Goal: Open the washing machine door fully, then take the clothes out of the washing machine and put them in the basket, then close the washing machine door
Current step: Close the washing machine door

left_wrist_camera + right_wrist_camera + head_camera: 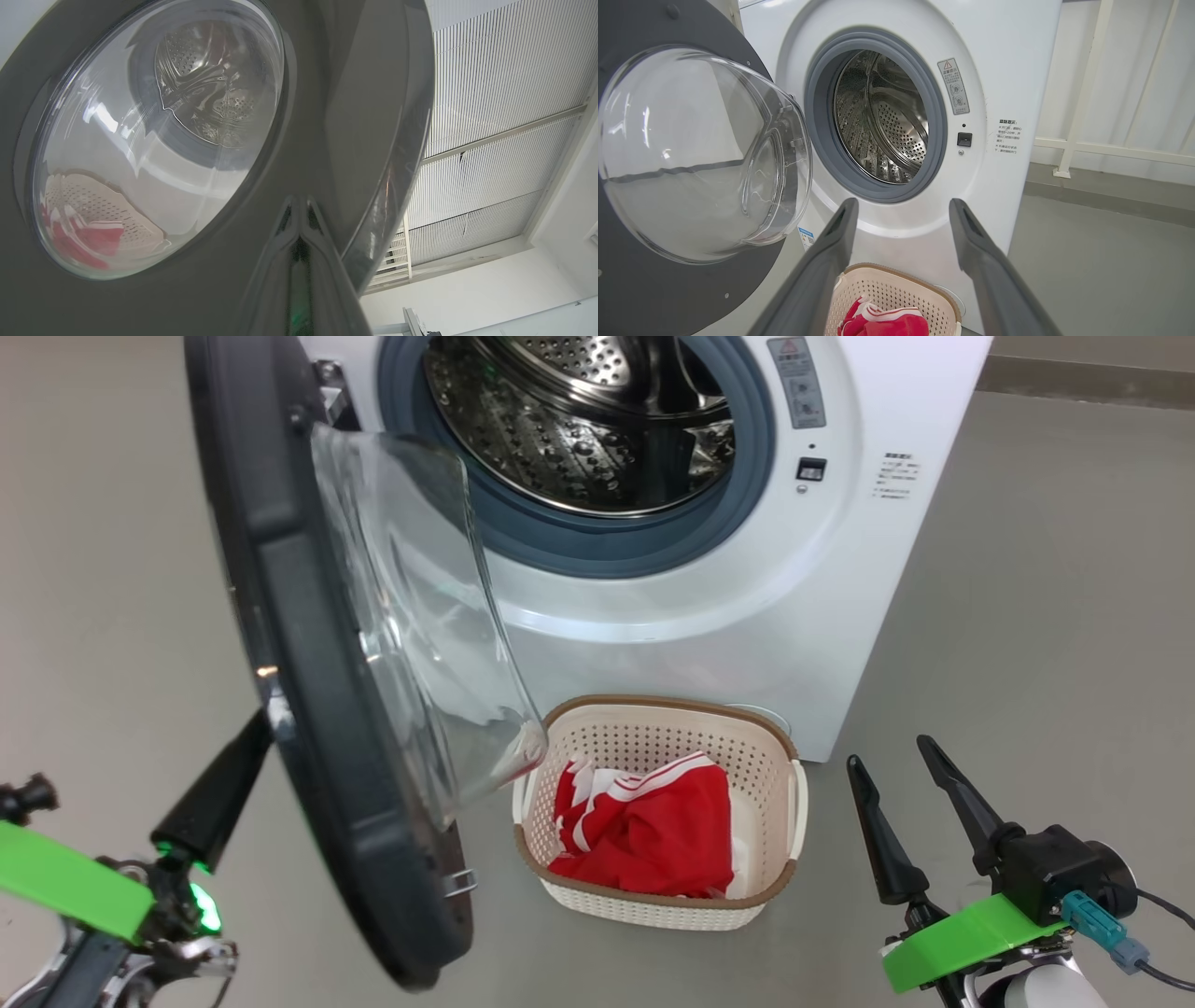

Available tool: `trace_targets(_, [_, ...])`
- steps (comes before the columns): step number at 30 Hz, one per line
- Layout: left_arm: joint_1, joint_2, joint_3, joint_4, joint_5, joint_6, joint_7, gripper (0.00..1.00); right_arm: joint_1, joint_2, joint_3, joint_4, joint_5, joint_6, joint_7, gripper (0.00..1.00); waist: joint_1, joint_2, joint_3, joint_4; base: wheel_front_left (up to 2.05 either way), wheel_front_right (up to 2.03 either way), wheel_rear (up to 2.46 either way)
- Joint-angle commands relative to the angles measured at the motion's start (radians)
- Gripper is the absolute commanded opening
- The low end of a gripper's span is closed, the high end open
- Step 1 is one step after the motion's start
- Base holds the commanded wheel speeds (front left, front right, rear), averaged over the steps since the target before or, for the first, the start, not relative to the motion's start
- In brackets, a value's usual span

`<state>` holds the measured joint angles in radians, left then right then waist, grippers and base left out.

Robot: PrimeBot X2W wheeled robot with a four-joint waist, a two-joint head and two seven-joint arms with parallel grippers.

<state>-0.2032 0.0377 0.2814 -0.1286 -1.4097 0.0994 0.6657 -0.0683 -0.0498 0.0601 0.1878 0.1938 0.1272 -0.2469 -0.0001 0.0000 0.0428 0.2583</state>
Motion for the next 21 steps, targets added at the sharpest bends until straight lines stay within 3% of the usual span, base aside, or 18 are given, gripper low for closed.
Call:
trace_targets(1, [-0.007, 0.013, 0.005, -0.041, -0.017, -0.001, 0.001, 0.0, -0.025, -0.001, 0.024, -0.023, 0.013, 0.003, -0.013, 1.0, 0.0001, 0.0, -0.001, -0.011, 0.0, 0.0, 0.0])
trace_targets(12, [0.02, 0.013, -0.053, -0.069, -0.035, 0.001, -0.038, 0.0, -0.026, 0.0, 0.024, -0.027, 0.011, 0.003, -0.014, 1.0, 0.0001, 0.0, 0.014, -0.053, 0.0, 0.0, 0.0])
trace_targets(21, [0.018, 0.018, -0.046, -0.056, -0.011, -0.017, -0.089, 0.0, -0.034, 0.0, 0.021, -0.03, 0.004, 0.003, -0.015, 1.0, 0.0001, 0.0, 0.034, -0.063, 0.0, 0.0, 0.0])
